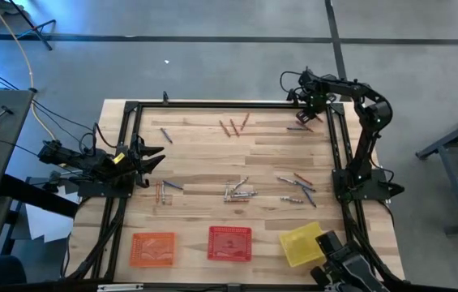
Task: Sort crayons
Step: Put the orange crayon into the yellow bin
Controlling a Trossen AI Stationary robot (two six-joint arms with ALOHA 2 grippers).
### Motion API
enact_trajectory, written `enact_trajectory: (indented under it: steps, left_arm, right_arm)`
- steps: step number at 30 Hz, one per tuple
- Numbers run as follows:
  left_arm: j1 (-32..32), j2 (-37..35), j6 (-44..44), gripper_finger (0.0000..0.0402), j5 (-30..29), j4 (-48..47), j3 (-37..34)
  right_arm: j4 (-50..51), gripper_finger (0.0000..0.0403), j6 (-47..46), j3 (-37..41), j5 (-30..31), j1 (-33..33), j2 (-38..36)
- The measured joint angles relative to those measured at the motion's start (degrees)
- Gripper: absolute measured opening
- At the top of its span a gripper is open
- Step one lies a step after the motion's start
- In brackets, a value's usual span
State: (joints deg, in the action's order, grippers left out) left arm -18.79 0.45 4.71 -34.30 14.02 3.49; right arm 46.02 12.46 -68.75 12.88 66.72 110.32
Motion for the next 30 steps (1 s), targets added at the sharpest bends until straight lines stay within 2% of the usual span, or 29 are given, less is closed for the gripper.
enact_trajectory:
  steps: [8, 17, 23, 27, 30]
  left_arm:
    - [0.0, 0.0, 0.0, 0.0117, 0.0, 0.0, 0.0]
    - [0.0, 0.0, 0.0, 0.0117, 0.0, 0.0, 0.0]
    - [0.0, 0.0, 0.0, 0.0117, 0.0, 0.0, 0.0]
    - [0.0, 0.0, 0.0, 0.0117, 0.0, 0.0, 0.0]
    - [0.0, 0.0, 0.0, 0.0117, 0.0, 0.0, 0.0]
  right_arm:
    - [0.6, 0.0116, 1.5, 0.0, -4.1, 0.1, 0.0]
    - [2.7, 0.001, 1.5, 0.0, -6.9, 0.1, 0.0]
    - [8.5, 0.0005, 0.4, 0.4, -8.0, 0.0, -1.7]
    - [9.1, 0.0004, -0.2, 0.3, -8.0, 0.0, -7.2]
    - [10.7, 0.0003, -1.9, 0.3, -10.6, 0.0, -11.5]
